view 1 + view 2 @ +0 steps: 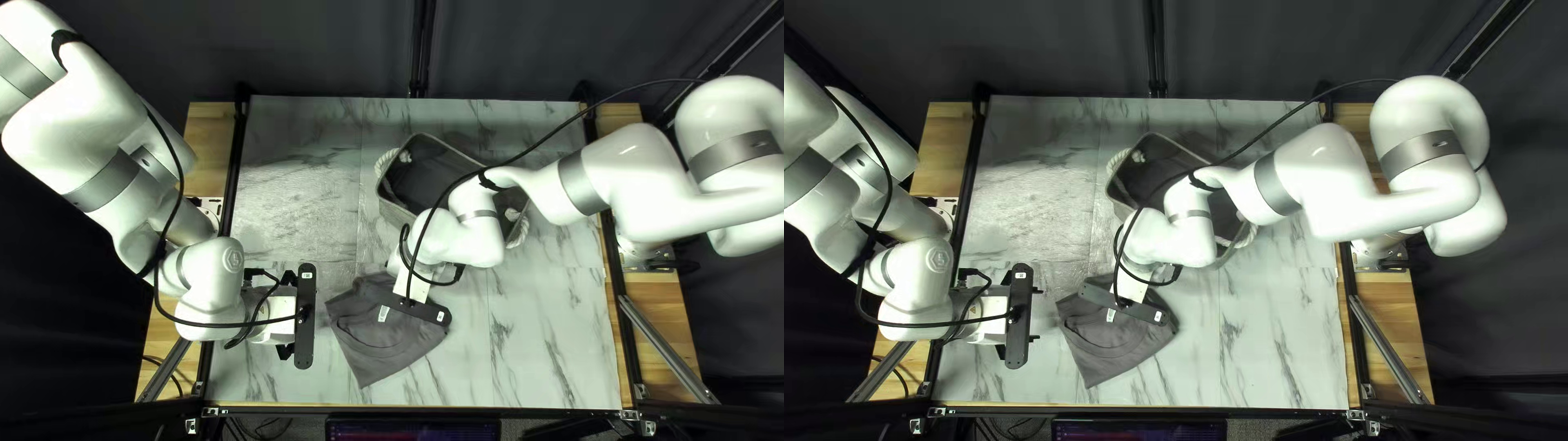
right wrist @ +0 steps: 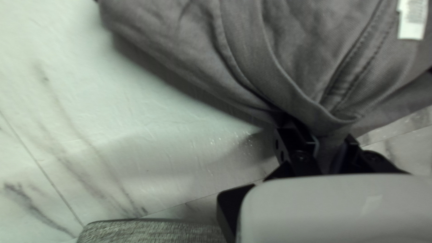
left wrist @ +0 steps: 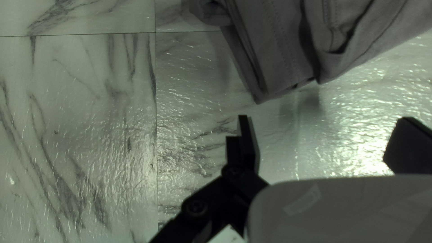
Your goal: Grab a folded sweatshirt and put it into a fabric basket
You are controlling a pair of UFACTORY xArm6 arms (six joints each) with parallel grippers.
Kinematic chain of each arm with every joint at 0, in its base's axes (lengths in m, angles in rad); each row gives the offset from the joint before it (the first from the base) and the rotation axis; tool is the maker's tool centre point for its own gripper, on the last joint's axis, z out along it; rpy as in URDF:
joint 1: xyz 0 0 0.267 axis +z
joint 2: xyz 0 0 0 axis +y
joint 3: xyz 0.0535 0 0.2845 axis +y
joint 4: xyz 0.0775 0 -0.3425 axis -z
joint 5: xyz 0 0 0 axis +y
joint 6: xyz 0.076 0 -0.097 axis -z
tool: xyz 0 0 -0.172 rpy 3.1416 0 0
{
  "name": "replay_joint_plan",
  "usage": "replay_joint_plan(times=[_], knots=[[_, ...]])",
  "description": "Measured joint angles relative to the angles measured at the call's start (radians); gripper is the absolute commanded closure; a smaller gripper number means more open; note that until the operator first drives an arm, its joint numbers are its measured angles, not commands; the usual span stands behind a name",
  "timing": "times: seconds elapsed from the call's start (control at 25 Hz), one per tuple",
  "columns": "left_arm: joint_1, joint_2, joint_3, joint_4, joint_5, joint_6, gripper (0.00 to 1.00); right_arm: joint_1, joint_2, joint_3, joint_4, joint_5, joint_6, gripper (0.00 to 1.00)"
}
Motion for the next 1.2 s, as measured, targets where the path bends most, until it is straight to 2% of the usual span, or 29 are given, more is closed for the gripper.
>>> replay_joint_plan(times=[0.28,0.6,0.92,1.2], knots=[[0.046,-0.006,0.0,-0.017,-0.032,0.055,0.0,0.018,-0.02,0.024,-0.03,0.002,0.038,1.0],[0.169,0.028,0.003,-0.017,-0.174,0.15,0.0,0.042,-0.073,0.083,-0.082,-0.008,0.098,1.0],[0.356,0.138,-0.013,0.126,-0.403,0.224,0.0,0.057,-0.059,0.069,-0.111,-0.002,0.127,1.0],[0.394,0.179,-0.029,0.149,-0.442,0.253,0.0,0.064,-0.068,0.078,-0.125,0.001,0.14,1.0]])
